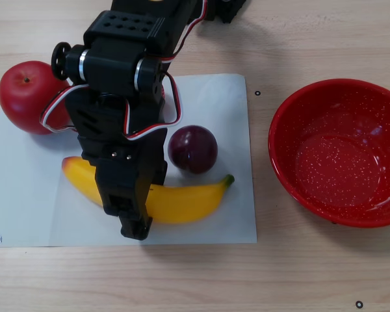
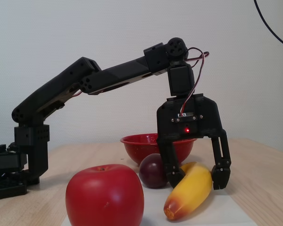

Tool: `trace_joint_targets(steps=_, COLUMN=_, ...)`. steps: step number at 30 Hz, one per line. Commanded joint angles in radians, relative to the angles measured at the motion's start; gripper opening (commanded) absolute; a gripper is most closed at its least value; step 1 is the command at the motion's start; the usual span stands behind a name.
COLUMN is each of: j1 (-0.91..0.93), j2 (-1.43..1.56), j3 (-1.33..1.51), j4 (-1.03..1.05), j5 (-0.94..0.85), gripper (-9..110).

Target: Grasp the banana and put it in the red bowl.

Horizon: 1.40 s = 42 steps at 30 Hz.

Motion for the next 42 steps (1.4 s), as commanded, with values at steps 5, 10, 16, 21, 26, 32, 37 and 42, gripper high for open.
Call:
trace_joint_targets(steps=5, j1=0.012, j2=0.344, j3=0.034, j4=-0.029, j5=-0.006, gripper=0)
trace_joint_targets(steps=10, j1=0.014, j2=0.480, j3=0.135, j4=-0.052, j5=0.002, gripper=0)
trace_joint_targets(steps=16, j1=0.018, j2=0.617, j3=0.224, j4=-0.048, j5=0.014, gripper=0)
trace_joint_targets(steps=21, j1=0.020, j2=0.724, j3=0.302, j4=-0.032, j5=0.029, gripper=0)
trace_joint_targets(steps=26, j1=0.032, j2=0.873, j3=0.442, j4=-0.048, j5=0.034, gripper=0)
trace_joint_targets(steps=32, j1=0.084, j2=1.055, j3=0.604, j4=-0.083, j5=0.037, gripper=0)
trace_joint_targets(steps=37, j1=0.149, j2=1.170, j3=0.698, j4=-0.107, j5=0.032, gripper=0)
trace_joint_targets(steps=42, j1=0.252, j2=1.298, j3=0.822, j4=-0.192, j5=0.018, gripper=0)
